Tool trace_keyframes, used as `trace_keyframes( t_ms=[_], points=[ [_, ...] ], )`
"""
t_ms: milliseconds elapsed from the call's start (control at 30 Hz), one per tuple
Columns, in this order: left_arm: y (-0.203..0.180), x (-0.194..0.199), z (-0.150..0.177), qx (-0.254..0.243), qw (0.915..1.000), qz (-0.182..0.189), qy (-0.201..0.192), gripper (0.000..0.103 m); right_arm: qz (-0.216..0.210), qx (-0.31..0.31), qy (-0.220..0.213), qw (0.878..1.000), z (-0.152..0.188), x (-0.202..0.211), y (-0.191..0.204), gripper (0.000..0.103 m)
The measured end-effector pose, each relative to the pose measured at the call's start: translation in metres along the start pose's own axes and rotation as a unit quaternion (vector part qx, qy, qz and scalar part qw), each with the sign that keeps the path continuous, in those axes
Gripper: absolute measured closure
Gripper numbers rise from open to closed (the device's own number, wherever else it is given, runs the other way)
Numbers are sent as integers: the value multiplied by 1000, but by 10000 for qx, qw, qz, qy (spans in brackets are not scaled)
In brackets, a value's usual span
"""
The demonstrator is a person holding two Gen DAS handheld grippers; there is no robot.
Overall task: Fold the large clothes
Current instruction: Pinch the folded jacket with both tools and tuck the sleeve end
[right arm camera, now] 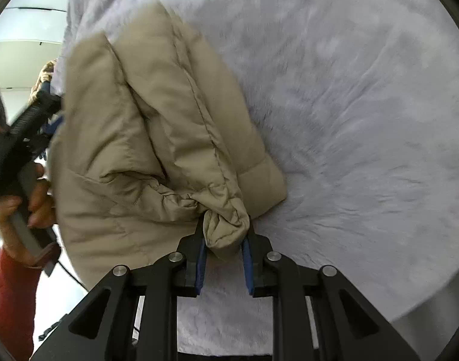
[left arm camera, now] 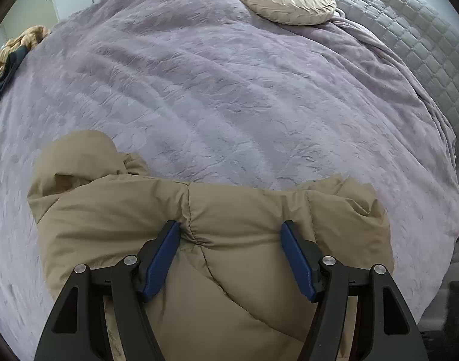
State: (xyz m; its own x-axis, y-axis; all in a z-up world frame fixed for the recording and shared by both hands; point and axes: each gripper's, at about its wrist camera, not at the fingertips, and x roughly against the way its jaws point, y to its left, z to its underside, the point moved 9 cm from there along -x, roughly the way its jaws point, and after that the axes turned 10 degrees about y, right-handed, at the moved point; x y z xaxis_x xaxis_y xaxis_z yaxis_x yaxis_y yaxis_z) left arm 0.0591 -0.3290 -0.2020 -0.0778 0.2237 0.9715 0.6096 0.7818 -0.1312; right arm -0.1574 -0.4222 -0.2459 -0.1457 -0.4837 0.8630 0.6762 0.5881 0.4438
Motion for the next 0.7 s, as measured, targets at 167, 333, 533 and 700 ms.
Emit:
trace_keyframes(
  t_ms=[167,333,533,700],
  points=[
    [5,-1,2,41,10000,-7,32,34,417,398,-1007,9932,0,66,11,82],
    [6,-1,2,28,10000,-60,33,34,320,1023,-1098,9882,-16,85,57,82],
    [11,3,5,47,9999,-141,88,34,656,1478,-642,9847,0,39,76,82],
    [19,26,11,105,9999,-73,100,34,590,1377,-326,9882,6,16,64,82]
  ],
)
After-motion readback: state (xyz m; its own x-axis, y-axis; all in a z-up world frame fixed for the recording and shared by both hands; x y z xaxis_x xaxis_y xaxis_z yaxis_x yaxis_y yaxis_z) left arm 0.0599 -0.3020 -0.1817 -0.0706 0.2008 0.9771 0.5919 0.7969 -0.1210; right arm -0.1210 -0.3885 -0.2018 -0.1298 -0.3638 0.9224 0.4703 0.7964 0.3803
